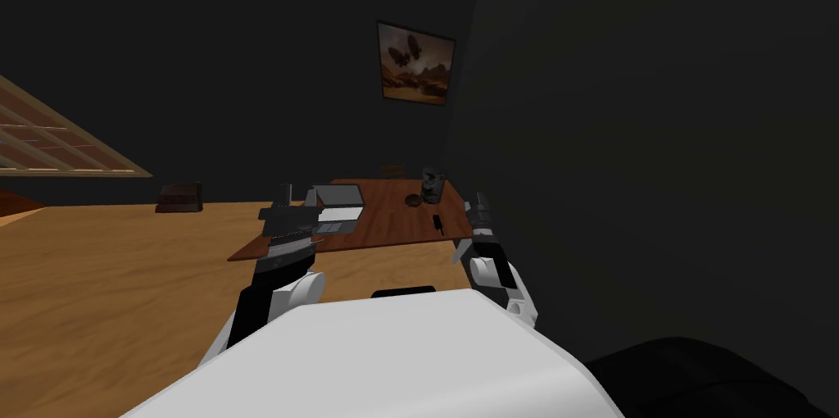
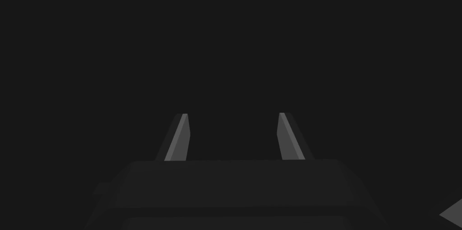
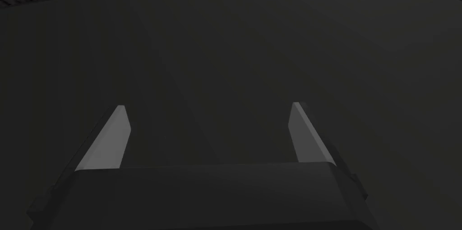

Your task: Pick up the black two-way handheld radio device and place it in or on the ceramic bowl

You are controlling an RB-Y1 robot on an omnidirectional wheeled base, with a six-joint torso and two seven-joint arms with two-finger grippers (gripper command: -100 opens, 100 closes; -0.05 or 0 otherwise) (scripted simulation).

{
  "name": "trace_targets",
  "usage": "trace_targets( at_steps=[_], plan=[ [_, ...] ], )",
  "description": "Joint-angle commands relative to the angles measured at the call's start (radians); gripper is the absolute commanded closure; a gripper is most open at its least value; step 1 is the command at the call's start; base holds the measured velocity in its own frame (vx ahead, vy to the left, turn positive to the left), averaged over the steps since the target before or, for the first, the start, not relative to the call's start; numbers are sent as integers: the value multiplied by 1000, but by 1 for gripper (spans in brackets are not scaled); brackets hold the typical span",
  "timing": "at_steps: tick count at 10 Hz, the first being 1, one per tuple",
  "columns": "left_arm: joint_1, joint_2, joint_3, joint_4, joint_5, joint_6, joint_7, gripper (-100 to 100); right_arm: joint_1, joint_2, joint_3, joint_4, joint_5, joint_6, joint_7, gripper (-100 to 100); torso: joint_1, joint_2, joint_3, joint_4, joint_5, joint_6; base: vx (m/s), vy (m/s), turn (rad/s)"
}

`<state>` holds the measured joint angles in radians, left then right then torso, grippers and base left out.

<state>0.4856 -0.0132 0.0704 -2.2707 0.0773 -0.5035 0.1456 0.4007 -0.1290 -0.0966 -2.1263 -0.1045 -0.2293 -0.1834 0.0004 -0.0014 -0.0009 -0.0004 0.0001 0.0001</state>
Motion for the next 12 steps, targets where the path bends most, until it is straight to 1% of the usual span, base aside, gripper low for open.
trace_targets(
  at_steps=[1, 2, 3, 4, 5, 6, 7, 8, 9, 10, 11, 12],
  plan=[
    [0, 0, 0, 0, 0, 0, 0, 0, -17, -13, -12, 22, -22, 44, -45, -100, 0, 0, 0, 0, 0, 0, 16, 13, 23],
    [0, 0, 0, 0, 0, 0, 0, 0, -35, -25, -22, 50, -41, 74, -73, -100, 0, 0, 0, 0, 0, 0, 19, 19, 44],
    [0, 0, 0, 0, 0, 0, 0, 0, -35, -25, -22, 50, -41, 78, -84, -100, 0, 0, 0, 0, 0, 0, 15, 11, 11],
    [0, 0, 0, 0, 0, 0, 0, 0, -55, -37, -32, 81, -61, 114, -124, -100, 0, 0, 0, 0, 0, 0, 16, 12, 33],
    [0, 0, 0, 0, 0, 0, 0, 0, -75, -50, -43, 113, -82, 146, -150, -100, 0, 0, 0, 0, 0, 0, 28, 20, 48],
    [0, 0, 0, 0, 0, 0, 0, 0, -75, -50, -43, 113, -82, 151, -168, -100, 1, -1, 0, 0, 0, 0, 22, 15, 10],
    [0, 0, 0, 0, 0, 0, 0, 0, -96, -63, -53, 147, -104, 191, -206, -100, 0, 0, 0, 0, 0, 0, 16, 13, 30],
    [0, 0, 0, 0, 0, 0, 0, 0, -96, -63, -53, 147, -104, 191, -213, -100, 0, 0, 0, 0, 0, 0, 13, 10, 21],
    [0, 0, 0, 0, 0, 0, 0, 0, -118, -76, -64, 183, -126, 232, -250, -100, 0, 0, 0, 0, 0, 0, 18, 10, 35],
    [0, 0, 0, 0, 0, 0, 0, 0, -118, -76, -64, 183, -126, 232, -261, -100, 0, 0, 0, 0, 0, 0, 15, 7, 14],
    [0, 0, 0, 0, 0, 0, 0, 0, -141, -89, -75, 220, -149, 275, -299, -100, 0, 0, 0, 0, 0, 0, 20, 13, 40],
    [0, 0, 0, 0, 0, 0, 0, 0, -141, -89, -75, 220, -149, 275, -309, -100, 0, 0, 0, 0, 0, 0, 18, 10, 19]
  ],
)
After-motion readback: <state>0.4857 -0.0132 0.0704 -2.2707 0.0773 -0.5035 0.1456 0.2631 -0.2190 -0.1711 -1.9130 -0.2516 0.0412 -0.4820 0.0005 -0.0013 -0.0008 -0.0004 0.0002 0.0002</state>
